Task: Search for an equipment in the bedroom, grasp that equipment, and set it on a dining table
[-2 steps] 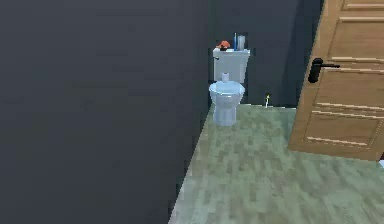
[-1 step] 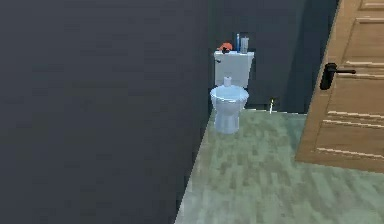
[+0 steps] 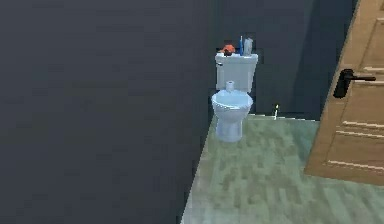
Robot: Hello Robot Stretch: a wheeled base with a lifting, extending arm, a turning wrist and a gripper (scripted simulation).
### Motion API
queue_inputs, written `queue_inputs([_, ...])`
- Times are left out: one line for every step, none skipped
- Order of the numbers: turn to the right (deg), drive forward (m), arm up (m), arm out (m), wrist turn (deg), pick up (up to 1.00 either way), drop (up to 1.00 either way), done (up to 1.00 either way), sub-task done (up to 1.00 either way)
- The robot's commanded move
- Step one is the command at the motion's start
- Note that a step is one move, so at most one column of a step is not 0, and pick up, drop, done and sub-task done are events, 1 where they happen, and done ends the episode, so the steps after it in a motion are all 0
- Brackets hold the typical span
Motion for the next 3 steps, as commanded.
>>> queue_inputs([42.0, 0.00, 0.00, 0.00, 0.0, 0.00, 0.00, 0.00, 0.00])
queue_inputs([0.0, 0.45, 0.00, 0.00, 0.0, 0.00, 0.00, 0.00, 0.00])
queue_inputs([12.0, 0.00, 0.00, 0.00, 0.0, 0.00, 0.00, 0.00, 0.00])
